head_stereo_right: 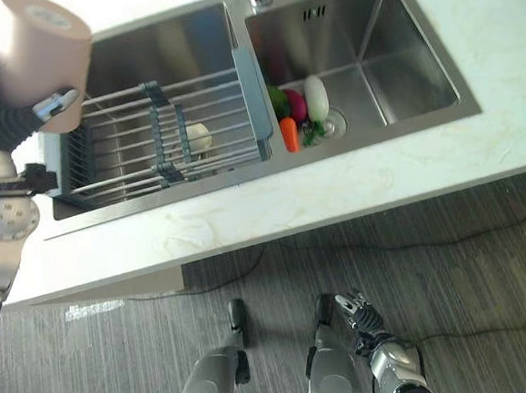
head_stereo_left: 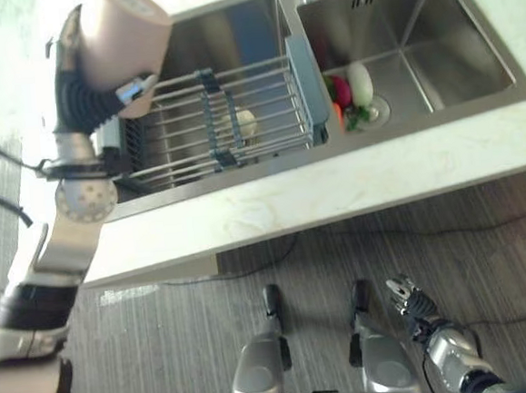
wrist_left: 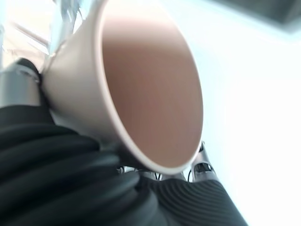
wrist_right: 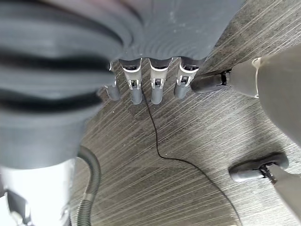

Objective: Place the dishes in the dishwasher.

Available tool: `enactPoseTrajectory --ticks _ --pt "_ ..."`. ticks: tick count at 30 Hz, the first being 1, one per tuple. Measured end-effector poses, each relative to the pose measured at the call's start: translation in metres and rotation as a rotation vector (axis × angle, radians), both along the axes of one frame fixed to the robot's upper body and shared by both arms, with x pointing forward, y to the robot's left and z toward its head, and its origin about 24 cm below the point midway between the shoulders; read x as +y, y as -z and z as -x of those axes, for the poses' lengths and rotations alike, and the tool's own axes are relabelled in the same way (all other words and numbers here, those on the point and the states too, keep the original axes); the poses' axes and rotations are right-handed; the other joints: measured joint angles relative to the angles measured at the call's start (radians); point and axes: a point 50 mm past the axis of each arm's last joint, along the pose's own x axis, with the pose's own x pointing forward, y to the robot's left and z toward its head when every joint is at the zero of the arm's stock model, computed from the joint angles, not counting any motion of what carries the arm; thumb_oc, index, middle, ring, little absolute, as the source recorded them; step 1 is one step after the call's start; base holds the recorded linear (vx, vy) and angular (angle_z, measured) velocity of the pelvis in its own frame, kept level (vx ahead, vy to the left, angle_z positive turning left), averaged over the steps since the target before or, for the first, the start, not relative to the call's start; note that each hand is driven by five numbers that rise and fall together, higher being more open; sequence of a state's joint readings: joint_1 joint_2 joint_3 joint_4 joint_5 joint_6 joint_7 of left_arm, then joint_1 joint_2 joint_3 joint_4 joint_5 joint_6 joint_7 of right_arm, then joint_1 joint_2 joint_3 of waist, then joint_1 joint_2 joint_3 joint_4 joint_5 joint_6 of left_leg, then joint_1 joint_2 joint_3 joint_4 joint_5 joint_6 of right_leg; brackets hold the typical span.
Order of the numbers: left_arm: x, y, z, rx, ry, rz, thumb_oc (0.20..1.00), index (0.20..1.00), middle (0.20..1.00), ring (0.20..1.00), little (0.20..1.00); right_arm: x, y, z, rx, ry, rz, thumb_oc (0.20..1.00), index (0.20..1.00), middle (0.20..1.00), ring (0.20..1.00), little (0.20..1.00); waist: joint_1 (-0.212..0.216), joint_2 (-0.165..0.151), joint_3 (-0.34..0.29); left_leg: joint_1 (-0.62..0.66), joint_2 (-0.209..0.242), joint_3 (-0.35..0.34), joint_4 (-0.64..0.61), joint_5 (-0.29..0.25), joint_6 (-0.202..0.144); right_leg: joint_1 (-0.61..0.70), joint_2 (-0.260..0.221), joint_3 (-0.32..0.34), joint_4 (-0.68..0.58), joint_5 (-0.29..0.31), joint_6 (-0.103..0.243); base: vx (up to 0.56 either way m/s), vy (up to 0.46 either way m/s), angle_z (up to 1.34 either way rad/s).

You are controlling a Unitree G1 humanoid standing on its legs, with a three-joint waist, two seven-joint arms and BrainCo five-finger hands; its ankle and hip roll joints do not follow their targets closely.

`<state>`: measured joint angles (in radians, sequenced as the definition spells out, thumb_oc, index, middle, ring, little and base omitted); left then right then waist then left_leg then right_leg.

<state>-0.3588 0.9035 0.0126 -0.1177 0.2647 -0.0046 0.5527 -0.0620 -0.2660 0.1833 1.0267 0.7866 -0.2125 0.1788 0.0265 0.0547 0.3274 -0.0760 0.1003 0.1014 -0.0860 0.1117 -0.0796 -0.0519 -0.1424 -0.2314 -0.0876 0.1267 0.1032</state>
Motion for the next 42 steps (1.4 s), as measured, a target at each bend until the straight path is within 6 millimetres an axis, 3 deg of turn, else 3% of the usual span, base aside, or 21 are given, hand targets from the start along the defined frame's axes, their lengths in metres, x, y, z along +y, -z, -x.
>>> enactPoseTrajectory --ticks 3,9,12,13,17,19,20,21,22,23,24,25,26,28,29,31,33,34,37,39,42 --pt "0.012 0.025 0.018 -0.023 -0.068 0.041 0.200 0.200 0.200 0.200 0.200 0.003 0.015 0.032 0.085 0.044 -0.016 1.000 1.000 1.000 1.000 1.000 0.026 0.000 -0.117 0.049 -0.001 -0.011 -0.006 -0.026 -0.001 0.057 0.000 -0.013 -0.001 -0.032 0.006 0.16 -0.061 0.14" --pt "0.054 0.071 0.058 0.040 -0.321 0.100 0.200 0.200 0.200 0.200 0.200 -0.002 0.029 0.079 0.214 0.078 -0.006 1.000 1.000 1.000 1.000 1.000 0.081 0.006 -0.244 0.132 0.000 -0.052 -0.006 -0.053 -0.006 0.171 0.003 -0.060 -0.006 -0.081 0.015 0.14 -0.158 0.21" --pt "0.077 0.085 0.081 0.098 -0.432 0.109 0.200 0.200 0.200 0.200 0.200 -0.001 0.034 0.093 0.268 0.040 -0.005 1.000 1.000 1.000 1.000 1.000 0.103 0.006 -0.260 0.154 0.004 -0.082 -0.006 -0.054 -0.008 0.209 0.012 -0.085 -0.006 -0.093 0.010 0.08 -0.211 0.28" --pt "0.083 0.087 0.085 0.104 -0.465 0.118 0.200 0.200 0.200 0.200 0.200 -0.001 0.035 0.099 0.292 0.019 -0.002 1.000 1.000 1.000 1.000 1.000 0.136 0.012 -0.268 0.152 0.008 -0.100 -0.006 -0.054 -0.011 0.220 0.017 -0.094 0.000 -0.100 0.009 0.10 -0.330 0.34" --pt "0.087 0.100 0.093 0.191 -0.479 0.119 0.200 0.200 0.200 0.200 0.200 -0.006 0.038 0.110 0.361 -0.053 0.018 1.000 1.000 1.000 1.000 1.000 0.191 0.033 -0.272 0.137 0.011 -0.196 -0.001 -0.015 -0.035 0.264 0.049 -0.185 0.000 -0.115 0.000 -0.08 -0.211 0.75" --pt "0.086 0.099 0.089 0.184 -0.443 0.163 0.200 0.200 0.200 0.200 0.200 -0.009 0.035 0.103 0.333 -0.053 0.033 1.000 1.000 1.000 1.000 1.000 0.236 0.074 -0.267 0.070 0.031 -0.292 -0.002 0.022 -0.059 0.255 0.107 -0.246 0.013 -0.145 -0.005 -0.35 -0.173 2.27" --pt "0.066 0.090 0.063 0.104 -0.312 0.228 0.200 0.200 0.200 0.200 0.200 -0.013 0.033 0.099 0.305 0.001 0.033 1.000 1.000 1.000 1.000 1.000 0.195 0.070 -0.254 -0.061 0.001 -0.369 -0.010 0.036 -0.195 0.224 0.178 -0.230 -0.008 -0.190 -0.127 -0.28 -0.040 2.75" --pt "0.066 0.090 0.063 0.104 -0.312 0.228 0.200 0.200 0.200 0.200 0.200 -0.013 0.033 0.099 0.305 0.001 0.033 1.000 1.000 1.000 1.000 1.000 0.195 0.070 -0.254 -0.061 0.001 -0.369 -0.010 0.036 -0.195 0.224 0.178 -0.230 -0.008 -0.190 -0.127 -0.16 0.011 2.43" --pt "0.073 0.100 0.077 0.123 -0.354 0.234 0.200 0.200 0.200 0.200 0.200 -0.020 0.028 0.081 0.268 0.058 0.039 1.000 1.000 1.000 1.000 1.000 0.265 0.008 -0.239 -0.076 -0.011 -0.110 0.141 -0.018 -0.074 0.157 0.092 -0.230 0.027 -0.174 -0.165 -0.19 0.071 0.37" --pt "0.076 0.098 0.080 0.114 -0.369 0.219 0.200 0.200 0.200 0.200 0.200 -0.020 0.023 0.064 0.211 0.061 0.042 1.000 1.000 1.000 1.000 1.000 0.252 -0.050 -0.239 -0.060 -0.043 -0.016 0.235 -0.052 -0.058 0.132 0.028 -0.221 0.038 -0.170 -0.163 -0.19 0.071 0.84" --pt "0.073 0.093 0.077 0.090 -0.336 0.203 0.200 0.200 0.200 0.200 0.200 -0.024 0.019 0.056 0.183 0.070 0.051 1.000 1.000 1.000 1.000 1.000 0.220 -0.055 -0.236 0.003 -0.041 -0.008 0.256 -0.062 -0.056 0.130 0.011 -0.220 0.041 -0.154 -0.153 -0.22 0.076 0.74" --pt "0.071 0.091 0.078 0.074 -0.321 0.189 0.200 0.200 0.200 0.200 0.200 -0.031 0.016 0.052 0.168 0.085 0.062 1.000 1.000 1.000 1.000 1.000 0.218 -0.035 -0.232 0.064 -0.009 -0.007 0.282 -0.089 -0.057 0.122 0.009 -0.221 0.060 -0.152 -0.150 -0.24 0.118 0.87" --pt "0.068 0.087 0.077 0.043 -0.294 0.179 0.200 0.200 0.200 0.200 0.200 -0.037 0.015 0.054 0.169 0.101 0.072 1.000 1.000 1.000 1.000 1.000 0.166 -0.005 -0.229 0.121 0.038 0.030 0.322 -0.111 -0.058 0.106 0.013 -0.252 0.075 -0.156 -0.143 -0.22 0.139 0.50" --pt "0.061 0.077 0.067 0.001 -0.246 0.184 0.200 0.200 0.200 0.200 0.200 -0.046 0.019 0.075 0.224 0.158 0.076 1.000 1.000 1.000 1.000 1.000 0.110 0.019 -0.207 0.173 0.093 0.128 0.276 -0.090 -0.073 0.083 -0.010 -0.319 0.087 -0.137 -0.129 -0.28 0.240 1.03" --pt "0.052 0.071 0.058 -0.023 -0.199 0.185 0.200 0.200 0.200 0.200 0.200 -0.054 0.021 0.097 0.273 0.198 0.086 1.000 1.000 1.000 1.000 1.000 0.084 0.031 -0.200 0.199 0.100 0.161 0.222 -0.050 -0.067 0.074 -0.027 -0.345 0.098 -0.131 -0.117 -0.33 0.352 0.96" --pt "0.042 0.061 0.046 -0.040 -0.142 0.184 0.200 0.200 0.200 0.200 0.200 -0.058 0.024 0.119 0.320 0.243 0.084 1.000 1.000 1.000 1.000 1.000 0.058 0.041 -0.203 0.212 0.049 0.181 0.098 -0.048 -0.069 0.063 -0.067 -0.385 0.106 -0.089 -0.052 -0.35 0.373 1.00" --pt "0.025 0.052 0.037 -0.039 -0.054 0.165 0.200 0.200 0.200 0.200 0.200 -0.059 0.024 0.122 0.325 0.254 0.084 1.000 1.000 1.000 1.000 1.000 0.028 0.046 -0.198 0.208 0.015 0.187 -0.001 -0.048 -0.035 0.061 -0.082 -0.409 0.103 -0.071 -0.024 -0.35 0.341 1.38" --pt "0.023 0.053 0.038 -0.011 -0.037 0.152 0.200 0.200 0.200 0.200 0.200 -0.059 0.022 0.115 0.303 0.247 0.084 1.000 1.000 1.000 1.000 1.000 0.035 0.041 -0.197 0.197 -0.003 0.184 -0.001 -0.059 -0.018 0.061 -0.098 -0.416 0.103 -0.053 0.002 -0.30 0.277 0.80" --pt "0.027 0.065 0.042 0.105 -0.035 0.119 0.200 0.200 0.200 0.200 0.200 -0.053 0.016 0.074 0.201 0.187 0.061 1.000 1.000 1.000 1.000 1.000 0.073 0.035 -0.198 0.193 -0.039 0.152 -0.001 -0.084 0.019 0.076 -0.128 -0.413 0.088 -0.017 0.028 -0.28 0.226 0.37" --pt "0.028 0.064 0.042 0.143 -0.028 0.082 0.200 0.200 0.200 0.200 0.200 -0.033 0.014 0.051 0.148 0.050 0.031 1.000 1.000 1.000 1.000 1.000 0.099 0.023 -0.199 0.192 -0.049 0.120 -0.001 -0.096 0.034 0.087 -0.137 -0.414 0.089 -0.011 0.040 -0.20 0.131 0.33" --pt "0.022 0.053 0.043 0.134 0.012 0.017 0.200 0.200 0.200 0.200 0.200 0.008 0.022 0.043 0.180 -0.106 -0.031 1.000 1.000 1.000 1.000 1.000 0.144 -0.034 -0.208 0.184 -0.078 0.094 0.000 -0.103 0.041 0.099 -0.170 -0.436 0.110 0.002 0.047 -0.27 0.161 0.32"
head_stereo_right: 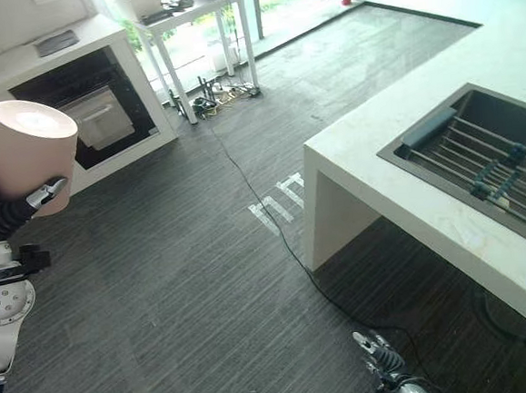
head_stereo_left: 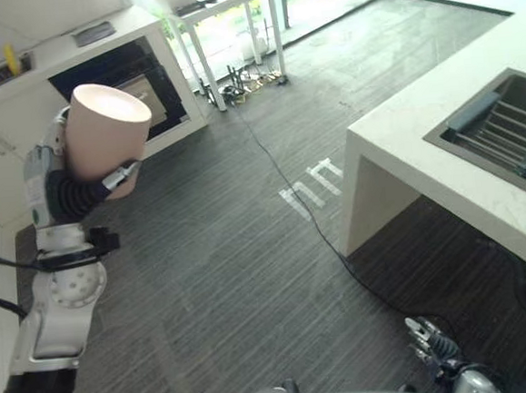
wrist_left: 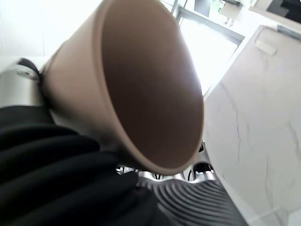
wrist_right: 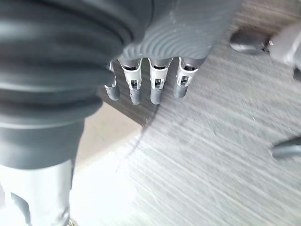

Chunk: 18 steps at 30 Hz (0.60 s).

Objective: Place the dishes in the dishwasher.

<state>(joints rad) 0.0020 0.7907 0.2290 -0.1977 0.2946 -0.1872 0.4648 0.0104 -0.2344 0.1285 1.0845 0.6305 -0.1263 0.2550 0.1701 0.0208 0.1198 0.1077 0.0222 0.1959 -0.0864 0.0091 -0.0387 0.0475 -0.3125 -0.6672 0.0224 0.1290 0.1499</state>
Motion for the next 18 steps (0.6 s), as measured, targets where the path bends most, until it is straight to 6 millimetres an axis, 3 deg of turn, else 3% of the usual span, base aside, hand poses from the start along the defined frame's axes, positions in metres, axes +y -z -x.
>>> enactPoseTrajectory --ticks 2,3,4,5,6,7,8,9,10,12,13,14,15,18 --pt "-0.011 -0.009 0.001 -0.037 0.055 -0.023 0.200 0.200 0.200 0.200 0.200 0.014 0.002 -0.001 0.014 -0.062 -0.023 1.000 1.000 1.000 1.000 1.000 0.024 -0.045 -0.001 -0.021 -0.029 -0.039 0.037 -0.013 0.032 0.002 -0.046 -0.003 0.033 -0.003 0.009 -0.12 0.060 0.59" --pt "-0.011 -0.011 0.001 -0.037 0.056 -0.036 0.200 0.200 0.200 0.200 0.200 0.018 0.003 0.001 0.018 -0.052 -0.036 1.000 1.000 1.000 1.000 1.000 0.030 -0.064 -0.001 -0.023 -0.047 -0.065 0.038 -0.017 0.044 0.014 -0.066 0.033 0.047 -0.010 0.015 -0.07 -0.012 0.93" --pt "-0.015 -0.013 -0.004 -0.038 0.074 -0.047 0.200 0.200 0.200 0.200 0.200 0.021 0.006 0.007 0.035 -0.045 -0.041 1.000 1.000 1.000 1.000 1.000 0.023 -0.069 0.000 -0.034 -0.060 -0.123 0.054 -0.017 0.074 0.019 -0.084 0.104 0.096 -0.019 0.010 0.02 -0.051 1.44" --pt "-0.022 -0.016 -0.009 -0.043 0.106 -0.045 0.200 0.200 0.200 0.200 0.200 0.019 0.008 0.012 0.052 -0.027 -0.034 1.000 1.000 1.000 1.000 1.000 0.009 -0.059 0.006 -0.036 -0.053 -0.206 0.064 -0.005 0.096 0.001 -0.065 0.209 0.187 -0.078 0.027 0.04 -0.068 2.13" --pt "-0.035 -0.016 -0.021 -0.044 0.163 -0.026 0.200 0.200 0.200 0.200 0.200 0.015 0.010 0.018 0.070 0.016 -0.021 1.000 1.000 1.000 1.000 1.000 -0.021 -0.035 0.015 -0.057 -0.032 -0.308 0.091 0.006 0.089 0.007 0.034 0.348 0.233 -0.179 0.017 0.11 -0.070 2.91" --pt "-0.053 -0.012 -0.036 -0.025 0.234 0.016 0.200 0.200 0.200 0.200 0.200 0.010 0.013 0.030 0.116 0.046 0.007 1.000 1.000 1.000 1.000 1.000 -0.060 -0.008 0.021 -0.084 -0.022 -0.444 0.119 0.015 0.077 0.024 0.180 0.538 0.222 -0.257 -0.016 0.09 -0.048 3.51" --pt "-0.063 0.004 -0.042 0.059 0.279 0.024 0.200 0.200 0.200 0.200 0.200 0.007 0.014 0.034 0.139 0.045 0.044 1.000 1.000 1.000 1.000 1.000 -0.086 -0.028 0.022 -0.086 -0.068 -0.527 0.102 0.022 0.077 0.008 0.254 0.670 0.204 -0.305 -0.031 0.10 -0.079 2.79" --pt "-0.063 0.015 -0.040 0.098 0.279 0.037 0.200 0.200 0.200 0.200 0.200 0.005 0.014 0.033 0.136 0.044 0.057 1.000 1.000 1.000 1.000 1.000 -0.080 -0.037 0.024 -0.088 -0.082 -0.505 0.091 0.022 0.080 -0.011 0.256 0.685 0.185 -0.302 -0.061 0.09 -0.083 2.18" --pt "-0.063 0.025 -0.038 0.147 0.283 0.037 0.200 0.200 0.200 0.200 0.200 0.003 0.012 0.031 0.125 0.012 0.084 1.000 1.000 1.000 1.000 1.000 -0.088 -0.051 0.023 -0.098 -0.087 -0.449 0.084 0.023 0.080 -0.014 0.241 0.659 0.160 -0.267 -0.105 0.10 -0.136 1.38" --pt "-0.062 0.022 -0.034 0.149 0.285 0.019 0.200 0.200 0.200 0.200 0.200 0.002 0.012 0.028 0.135 -0.043 0.113 1.000 1.000 1.000 1.000 1.000 -0.074 -0.045 0.028 -0.092 -0.043 -0.339 0.070 0.027 0.058 0.000 0.217 0.576 0.113 -0.271 -0.104 0.09 -0.113 1.13" --pt "-0.066 0.007 -0.026 0.089 0.290 0.019 0.200 0.200 0.200 0.200 0.200 -0.008 0.012 0.026 0.185 -0.045 0.148 1.000 1.000 1.000 1.000 1.000 -0.046 -0.015 0.024 -0.030 0.042 -0.208 0.019 0.042 -0.002 0.035 0.224 0.494 0.088 -0.258 -0.074 0.07 -0.149 0.49" --pt "-0.067 0.005 -0.024 0.079 0.294 0.016 0.200 0.200 0.200 0.200 0.200 -0.009 0.012 0.027 0.193 -0.041 0.154 1.000 1.000 1.000 1.000 1.000 -0.037 -0.015 0.023 -0.022 0.043 -0.205 0.015 0.045 -0.008 0.051 0.226 0.491 0.069 -0.247 -0.078 0.04 -0.174 0.52" --pt "-0.067 0.005 -0.025 0.087 0.275 0.039 0.200 0.200 0.200 0.200 0.200 -0.009 0.014 0.031 0.216 0.041 0.124 1.000 1.000 1.000 1.000 1.000 -0.044 -0.023 0.015 -0.020 0.040 -0.214 0.004 0.048 -0.014 0.140 0.241 0.457 -0.076 -0.182 -0.079 0.02 -0.162 0.24" --pt "-0.064 0.006 -0.025 0.102 0.258 0.038 0.200 0.200 0.200 0.200 0.200 -0.010 0.014 0.034 0.217 0.041 0.052 1.000 1.000 1.000 1.000 1.000 -0.056 -0.015 0.014 -0.016 0.033 -0.218 0.004 0.053 -0.021 0.170 0.241 0.430 -0.109 -0.178 -0.077 0.01 -0.031 0.24"
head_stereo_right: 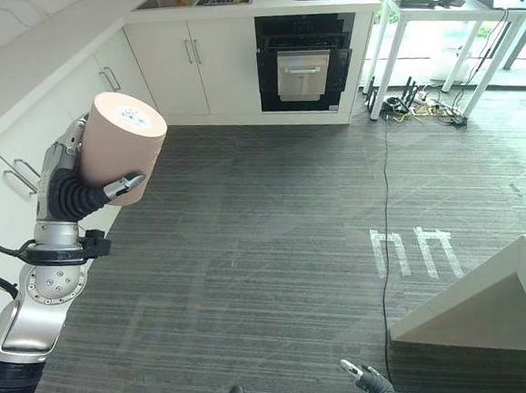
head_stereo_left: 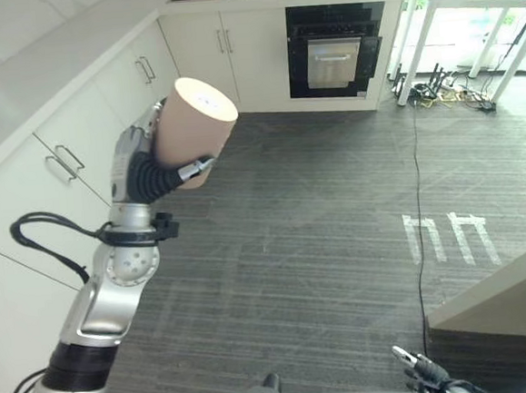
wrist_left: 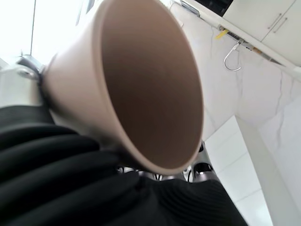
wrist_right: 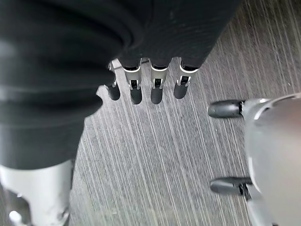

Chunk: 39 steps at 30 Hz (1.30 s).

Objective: Place the dishes in the dishwasher.

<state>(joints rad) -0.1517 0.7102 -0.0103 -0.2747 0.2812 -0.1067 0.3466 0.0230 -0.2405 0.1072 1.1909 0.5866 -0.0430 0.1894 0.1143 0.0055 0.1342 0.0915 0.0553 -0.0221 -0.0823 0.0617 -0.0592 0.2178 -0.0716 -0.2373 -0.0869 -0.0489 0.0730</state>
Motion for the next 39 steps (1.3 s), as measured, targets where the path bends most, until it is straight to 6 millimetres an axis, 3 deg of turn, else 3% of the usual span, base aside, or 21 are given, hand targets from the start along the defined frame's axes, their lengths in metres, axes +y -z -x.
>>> enactPoseTrajectory --ticks 7,8,9,10,11,13,15,21,26,28,33,39 --pt "0.001 -0.003 0.002 -0.003 0.032 -0.032 0.200 0.200 0.200 0.200 0.200 -0.001 0.000 0.005 -0.027 0.022 -0.096 1.000 1.000 1.000 1.000 1.000 -0.023 0.036 -0.010 0.000 -0.002 0.014 -0.003 -0.005 -0.002 -0.007 -0.004 -0.005 -0.006 0.003 0.003 0.03 0.030 0.03" --pt "-0.001 -0.002 0.002 0.000 0.052 -0.044 0.200 0.200 0.200 0.200 0.200 0.002 0.004 0.023 0.005 0.030 -0.102 1.000 1.000 1.000 1.000 1.000 -0.055 0.065 -0.082 0.000 -0.005 0.030 -0.003 -0.004 0.000 -0.016 -0.009 0.013 0.000 0.017 0.007 0.02 0.043 -0.13" --pt "-0.004 0.002 -0.004 0.024 0.133 0.029 0.200 0.200 0.200 0.200 0.200 0.005 0.000 0.020 -0.062 0.144 -0.212 1.000 1.000 1.000 1.000 1.000 -0.055 0.064 -0.083 0.000 -0.011 0.026 -0.003 -0.002 0.003 -0.014 -0.005 0.035 0.000 0.018 0.005 -0.01 0.038 -0.12" --pt "-0.011 0.014 -0.017 0.081 0.211 0.136 0.200 0.200 0.200 0.200 0.200 0.011 -0.011 -0.002 -0.235 0.226 -0.357 1.000 1.000 1.000 1.000 1.000 -0.063 0.064 -0.086 0.002 -0.013 0.023 -0.003 0.000 0.006 -0.016 -0.004 0.041 0.000 0.020 0.005 -0.03 0.031 -0.12" --pt "-0.017 0.024 -0.024 0.146 0.245 0.159 0.200 0.200 0.200 0.200 0.200 0.022 -0.022 -0.026 -0.366 0.231 -0.455 1.000 1.000 1.000 1.000 1.000 -0.086 0.057 -0.090 0.004 -0.012 0.029 -0.003 0.000 0.007 -0.015 -0.003 0.050 0.000 0.024 0.005 -0.03 0.019 -0.20" --pt "-0.034 0.036 -0.033 0.222 0.310 0.128 0.200 0.200 0.200 0.200 0.200 0.032 -0.037 -0.054 -0.490 0.202 -0.535 1.000 1.000 1.000 1.000 1.000 -0.120 0.045 -0.093 0.005 -0.014 0.033 -0.003 0.003 0.011 -0.012 -0.004 0.056 0.001 0.029 0.006 -0.01 -0.010 -0.10" --pt "-0.042 0.038 -0.036 0.242 0.338 0.123 0.200 0.200 0.200 0.200 0.200 0.033 -0.039 -0.059 -0.508 0.202 -0.550 1.000 1.000 1.000 1.000 1.000 -0.133 0.033 -0.096 0.006 -0.015 0.033 -0.003 0.005 0.014 -0.012 -0.005 0.056 0.001 0.031 0.007 0.00 -0.015 0.00" --pt "-0.044 0.036 -0.036 0.242 0.352 0.116 0.200 0.200 0.200 0.200 0.200 0.033 -0.032 -0.047 -0.450 0.217 -0.557 1.000 1.000 1.000 1.000 1.000 -0.131 0.022 -0.098 0.012 -0.013 0.031 -0.005 0.006 0.014 -0.007 -0.005 0.055 0.001 0.032 0.006 0.00 -0.016 0.01" --pt "-0.044 0.039 -0.038 0.285 0.351 0.087 0.200 0.200 0.200 0.200 0.200 0.042 -0.039 -0.052 -0.467 0.080 -0.536 1.000 1.000 1.000 1.000 1.000 -0.136 0.020 -0.097 0.011 -0.010 0.032 -0.005 0.006 0.015 -0.013 -0.004 0.056 0.000 0.032 0.006 0.00 -0.022 0.00" --pt "-0.043 0.041 -0.039 0.303 0.336 0.064 0.200 0.200 0.200 0.200 0.200 0.046 -0.054 -0.068 -0.546 0.019 -0.520 1.000 1.000 1.000 1.000 1.000 -0.138 0.021 -0.096 0.011 -0.011 0.033 -0.005 0.006 0.015 -0.013 -0.004 0.056 0.000 0.032 0.006 0.00 0.000 0.00" --pt "-0.035 0.044 -0.040 0.355 0.299 -0.021 0.200 0.200 0.200 0.200 0.200 0.068 -0.117 -0.115 -0.851 -0.196 -0.459 1.000 1.000 1.000 1.000 1.000 -0.162 0.024 -0.095 0.011 -0.012 0.038 -0.003 0.006 0.015 -0.015 -0.005 0.060 0.001 0.032 0.006 0.00 -0.001 -0.01" --pt "-0.044 0.051 -0.045 0.438 0.322 -0.078 0.200 0.200 0.200 0.200 0.200 0.073 -0.158 -0.147 -0.986 -0.326 -0.303 1.000 1.000 1.000 1.000 1.000 -0.161 0.035 -0.094 0.014 -0.009 0.060 -0.003 0.004 0.017 -0.023 -0.006 0.081 0.000 0.037 0.009 -0.01 0.000 -0.10"
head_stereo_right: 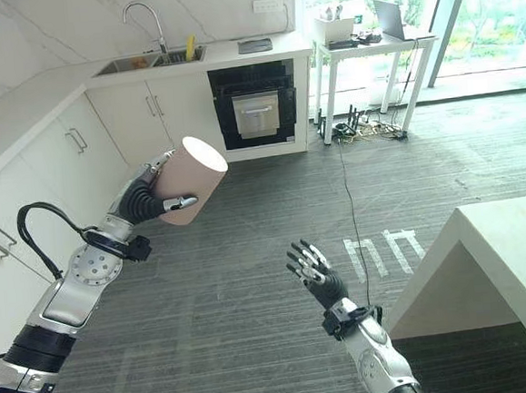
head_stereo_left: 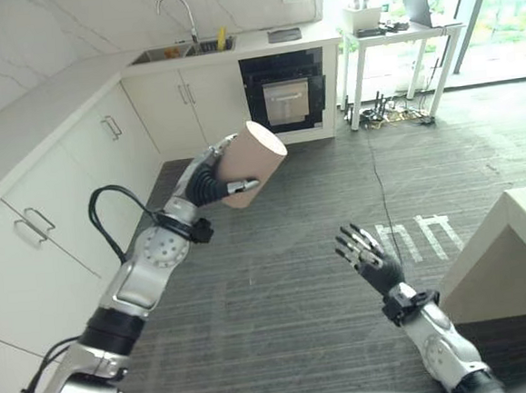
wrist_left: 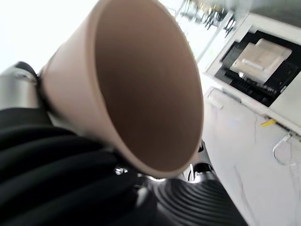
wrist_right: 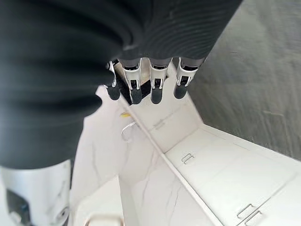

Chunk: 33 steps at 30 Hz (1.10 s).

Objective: Place the dishes in the dishwasher.

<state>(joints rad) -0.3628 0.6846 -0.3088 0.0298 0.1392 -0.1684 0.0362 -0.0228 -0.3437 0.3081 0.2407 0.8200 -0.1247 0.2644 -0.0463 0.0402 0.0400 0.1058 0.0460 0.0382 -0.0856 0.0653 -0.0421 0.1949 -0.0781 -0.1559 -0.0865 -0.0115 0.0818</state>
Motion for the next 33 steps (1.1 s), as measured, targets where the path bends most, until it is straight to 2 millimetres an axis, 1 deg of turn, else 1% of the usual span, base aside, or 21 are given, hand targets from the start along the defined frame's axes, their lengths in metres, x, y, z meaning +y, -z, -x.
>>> enactPoseTrajectory --ticks 2,4,5,8,9,10,11,12,13,14,17,19,21,24,25,27,28,30,31,32,33 --pt "-0.008 0.006 0.000 0.041 0.034 -0.026 0.200 0.200 0.200 0.200 0.200 0.001 -0.023 -0.010 -0.085 0.001 0.034 1.000 1.000 1.000 1.000 1.000 -0.002 0.008 0.002 0.000 0.000 0.013 0.000 -0.001 0.001 -0.006 -0.001 0.014 0.000 0.004 0.002 0.01 -0.006 -0.19" --pt "-0.011 0.008 0.001 0.054 0.054 -0.031 0.200 0.200 0.200 0.200 0.200 0.003 -0.038 -0.014 -0.139 0.010 0.047 1.000 1.000 1.000 1.000 1.000 -0.003 0.009 0.003 0.000 0.000 0.018 0.000 -0.001 0.001 -0.006 0.001 0.019 0.000 0.006 0.001 0.01 -0.002 -0.09" --pt "-0.011 0.007 0.001 0.052 0.055 -0.031 0.200 0.200 0.200 0.200 0.200 0.003 -0.041 -0.016 -0.150 0.016 0.052 1.000 1.000 1.000 1.000 1.000 -0.003 0.010 0.004 0.001 0.000 0.019 0.000 -0.001 0.001 -0.007 0.001 0.020 0.000 0.006 0.001 0.00 0.000 -0.04" --pt "-0.011 0.007 0.001 0.053 0.053 -0.031 0.200 0.200 0.200 0.200 0.200 -0.001 -0.033 -0.015 -0.117 0.041 0.065 1.000 1.000 1.000 1.000 1.000 -0.002 0.017 0.012 0.001 0.000 0.019 0.000 -0.001 0.001 -0.008 0.000 0.020 0.000 0.007 0.003 0.03 -0.007 0.00" --pt "-0.019 0.006 0.005 0.053 0.071 -0.001 0.200 0.200 0.200 0.200 0.200 0.004 -0.046 -0.016 -0.134 0.034 0.057 1.000 1.000 1.000 1.000 1.000 0.006 0.020 0.014 0.000 0.001 0.020 -0.001 -0.004 0.005 -0.003 -0.001 0.020 -0.001 0.007 0.004 0.05 -0.021 -0.01" --pt "-0.027 0.005 0.008 0.046 0.096 0.022 0.200 0.200 0.200 0.200 0.200 0.010 -0.067 -0.015 -0.208 0.006 0.038 1.000 1.000 1.000 1.000 1.000 0.011 0.022 0.015 -0.002 0.000 0.019 -0.001 -0.004 0.005 -0.004 -0.002 0.020 -0.001 0.007 0.004 0.00 0.000 0.00" --pt "-0.042 0.003 0.015 0.034 0.161 0.053 0.200 0.200 0.200 0.200 0.200 0.025 -0.103 -0.015 -0.361 -0.056 -0.010 1.000 1.000 1.000 1.000 1.000 0.011 0.018 0.021 0.002 -0.002 0.023 0.000 -0.003 0.005 -0.006 -0.002 0.023 -0.001 0.008 0.004 0.02 -0.018 -0.08" --pt "-0.047 0.000 0.018 0.021 0.202 0.044 0.200 0.200 0.200 0.200 0.200 0.039 -0.126 -0.020 -0.469 -0.074 -0.081 1.000 1.000 1.000 1.000 1.000 0.008 0.004 0.020 0.012 0.001 0.028 0.000 -0.003 0.005 -0.003 0.003 0.029 0.000 0.008 0.004 0.02 -0.012 -0.08" --pt "-0.047 -0.001 0.017 0.018 0.202 0.042 0.200 0.200 0.200 0.200 0.200 0.041 -0.129 -0.025 -0.477 -0.068 -0.081 1.000 1.000 1.000 1.000 1.000 0.012 -0.001 0.021 0.014 0.001 0.027 0.000 -0.004 0.005 0.005 0.003 0.029 0.000 0.007 0.004 0.03 -0.017 -0.05" --pt "-0.048 -0.002 0.017 0.014 0.203 0.042 0.200 0.200 0.200 0.200 0.200 0.039 -0.127 -0.027 -0.456 -0.052 -0.071 1.000 1.000 1.000 1.000 1.000 0.013 -0.002 0.023 0.013 0.000 0.026 0.000 -0.004 0.005 0.007 0.001 0.028 0.000 0.007 0.004 0.02 -0.011 0.04" --pt "-0.042 -0.002 0.017 -0.005 0.160 0.062 0.200 0.200 0.200 0.200 0.200 0.026 -0.093 -0.030 -0.284 0.065 -0.038 1.000 1.000 1.000 1.000 1.000 0.015 -0.008 0.026 0.013 -0.004 0.021 -0.001 -0.005 0.006 0.008 -0.001 0.027 0.000 0.006 0.005 0.06 -0.067 0.02" --pt "-0.023 -0.004 0.017 -0.040 0.061 0.111 0.200 0.200 0.200 0.200 0.200 0.013 -0.056 -0.019 -0.121 0.148 -0.005 1.000 1.000 1.000 1.000 1.000 0.014 -0.010 0.028 0.011 -0.002 0.019 0.000 -0.006 0.007 0.007 0.002 0.026 0.000 0.005 0.005 0.02 -0.117 0.03" --pt "0.007 -0.010 0.021 -0.113 -0.073 0.169 0.200 0.200 0.200 0.200 0.200 -0.010 -0.015 -0.002 0.046 0.237 0.057 1.000 1.000 1.000 1.000 1.000 0.008 -0.011 0.029 0.007 -0.001 0.011 0.000 -0.006 0.007 0.006 0.003 0.019 0.001 0.000 0.004 0.02 -0.166 0.11" --pt "0.031 -0.023 0.025 -0.224 -0.180 0.219 0.200 0.200 0.200 0.200 0.200 -0.031 0.029 0.019 0.232 0.296 0.129 1.000 1.000 1.000 1.000 1.000 0.008 -0.026 0.039 0.001 0.008 -0.004 0.001 -0.002 0.002 0.008 0.014 0.004 0.001 -0.011 0.001 0.07 -0.227 0.15" --pt "0.037 -0.026 0.027 -0.246 -0.211 0.227 0.200 0.200 0.200 0.200 0.200 -0.034 0.040 0.026 0.276 0.298 0.131 1.000 1.000 1.000 1.000 1.000 0.010 -0.031 0.048 0.000 0.016 -0.006 0.001 0.000 -0.001 0.009 0.022 0.003 0.001 -0.015 -0.004 0.07 -0.196 0.03" --pt "0.044 -0.031 0.028 -0.279 -0.244 0.231 0.200 0.200 0.200 0.200 0.200 -0.036 0.042 0.028 0.274 0.292 0.123 1.000 1.000 1.000 1.000 1.000 0.008 -0.029 0.078 -0.006 0.031 -0.006 0.025 -0.001 -0.013 -0.004 0.037 0.010 0.025 -0.034 -0.020 0.06 -0.157 0.00" --pt "0.049 -0.034 0.030 -0.296 -0.260 0.234 0.200 0.200 0.200 0.200 0.200 -0.035 0.042 0.027 0.263 0.269 0.123 1.000 1.000 1.000 1.000 1.000 0.009 -0.031 0.110 -0.024 0.037 -0.002 0.082 -0.015 -0.018 -0.032 0.040 0.022 0.091 -0.075 -0.045 0.10 -0.161 -0.09" --pt "0.051 -0.036 0.032 -0.317 -0.271 0.238 0.200 0.200 0.200 0.200 0.200 -0.033 0.041 0.026 0.243 0.233 0.125 1.000 1.000 1.000 1.000 1.000 0.008 -0.037 0.132 -0.074 0.041 -0.003 0.171 -0.016 -0.021 -0.088 0.045 0.044 0.196 -0.123 -0.064 0.13 -0.166 -0.05" --pt "0.055 -0.042 0.038 -0.358 -0.271 0.238 0.200 0.200 0.200 0.200 0.200 -0.029 0.038 0.020 0.219 0.206 0.126 1.000 1.000 1.000 1.000 1.000 0.011 -0.081 0.187 -0.212 0.028 0.001 0.447 0.000 -0.042 -0.138 0.037 0.099 0.319 -0.182 -0.113 0.30 -0.114 -0.01" --pt "0.056 -0.042 0.039 -0.360 -0.272 0.238 0.200 0.200 0.200 0.200 0.200 -0.029 0.039 0.021 0.219 0.199 0.129 1.000 1.000 1.000 1.000 1.000 0.028 -0.101 0.202 -0.278 0.023 -0.002 0.570 0.061 -0.041 -0.141 0.036 0.126 0.340 -0.188 -0.124 0.43 -0.056 0.16" --pt "0.054 -0.041 0.038 -0.359 -0.261 0.240 0.200 0.200 0.200 0.200 0.200 -0.029 0.041 0.022 0.217 0.185 0.140 1.000 1.000 1.000 1.000 1.000 0.033 -0.086 0.204 -0.365 0.017 -0.039 0.689 0.048 -0.067 -0.137 0.049 0.122 0.352 -0.191 -0.133 0.65 0.043 0.35"
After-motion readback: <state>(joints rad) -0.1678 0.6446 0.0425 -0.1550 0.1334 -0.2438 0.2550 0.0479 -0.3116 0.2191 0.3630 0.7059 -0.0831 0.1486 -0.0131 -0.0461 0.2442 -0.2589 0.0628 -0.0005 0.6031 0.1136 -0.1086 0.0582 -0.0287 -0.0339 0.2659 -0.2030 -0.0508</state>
